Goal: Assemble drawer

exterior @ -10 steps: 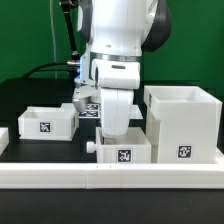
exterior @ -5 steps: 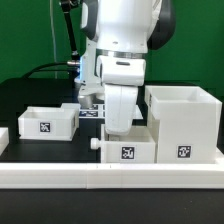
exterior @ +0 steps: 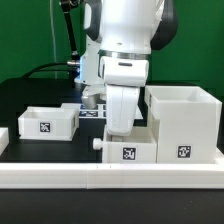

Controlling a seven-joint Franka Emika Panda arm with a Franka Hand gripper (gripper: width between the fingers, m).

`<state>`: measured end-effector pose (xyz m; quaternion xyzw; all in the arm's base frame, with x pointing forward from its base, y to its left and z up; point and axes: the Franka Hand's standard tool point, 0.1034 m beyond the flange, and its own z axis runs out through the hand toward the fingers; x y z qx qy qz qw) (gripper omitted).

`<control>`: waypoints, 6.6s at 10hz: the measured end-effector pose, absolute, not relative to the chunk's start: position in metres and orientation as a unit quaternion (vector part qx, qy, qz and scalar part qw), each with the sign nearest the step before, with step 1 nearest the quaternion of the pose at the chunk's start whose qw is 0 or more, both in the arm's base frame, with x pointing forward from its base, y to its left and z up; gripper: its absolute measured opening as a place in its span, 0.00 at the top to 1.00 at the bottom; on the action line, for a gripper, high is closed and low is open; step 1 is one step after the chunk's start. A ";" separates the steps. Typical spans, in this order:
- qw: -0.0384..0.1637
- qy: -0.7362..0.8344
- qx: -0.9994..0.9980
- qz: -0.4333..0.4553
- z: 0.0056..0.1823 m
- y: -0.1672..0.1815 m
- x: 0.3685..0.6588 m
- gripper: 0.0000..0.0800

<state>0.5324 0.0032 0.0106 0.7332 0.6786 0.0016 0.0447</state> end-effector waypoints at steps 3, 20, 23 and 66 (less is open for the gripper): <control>0.041 0.680 0.732 -0.005 0.010 -0.002 0.531 0.95; 0.028 0.690 0.722 -0.039 0.010 0.001 0.526 0.95; 0.028 0.697 0.715 -0.039 0.009 0.006 0.526 0.95; -0.086 0.701 0.708 -0.008 0.019 -0.035 0.540 0.19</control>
Offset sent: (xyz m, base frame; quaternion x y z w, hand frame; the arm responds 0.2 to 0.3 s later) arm -0.0023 -0.0006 0.0015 0.0702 0.0048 -0.0167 0.9974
